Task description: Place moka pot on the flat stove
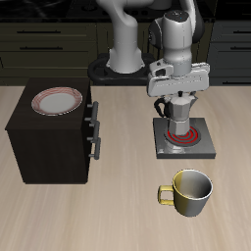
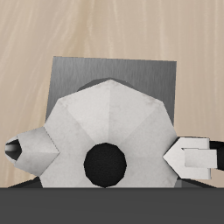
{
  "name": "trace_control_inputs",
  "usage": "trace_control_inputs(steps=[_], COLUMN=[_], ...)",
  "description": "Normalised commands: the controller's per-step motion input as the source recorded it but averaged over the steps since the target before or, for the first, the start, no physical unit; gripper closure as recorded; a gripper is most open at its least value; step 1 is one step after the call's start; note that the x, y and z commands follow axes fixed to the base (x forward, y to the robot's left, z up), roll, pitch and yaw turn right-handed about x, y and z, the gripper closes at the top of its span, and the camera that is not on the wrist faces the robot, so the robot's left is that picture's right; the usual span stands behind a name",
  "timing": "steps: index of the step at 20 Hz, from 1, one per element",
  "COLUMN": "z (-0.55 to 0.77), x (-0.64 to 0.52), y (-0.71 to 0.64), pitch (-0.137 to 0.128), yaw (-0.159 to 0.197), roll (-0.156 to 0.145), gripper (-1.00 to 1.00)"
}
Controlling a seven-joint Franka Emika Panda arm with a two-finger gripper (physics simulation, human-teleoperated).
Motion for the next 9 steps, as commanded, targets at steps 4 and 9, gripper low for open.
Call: trace_control_inputs(steps=[4, 9], z=[0.04, 0.04], x=[-0.02, -0.1], y=[0.02, 0.09], pitch=[0.006, -0.013], yaw=[-0.004, 0.021], roll=[0.024, 0.034], gripper=[-1.0, -1.0])
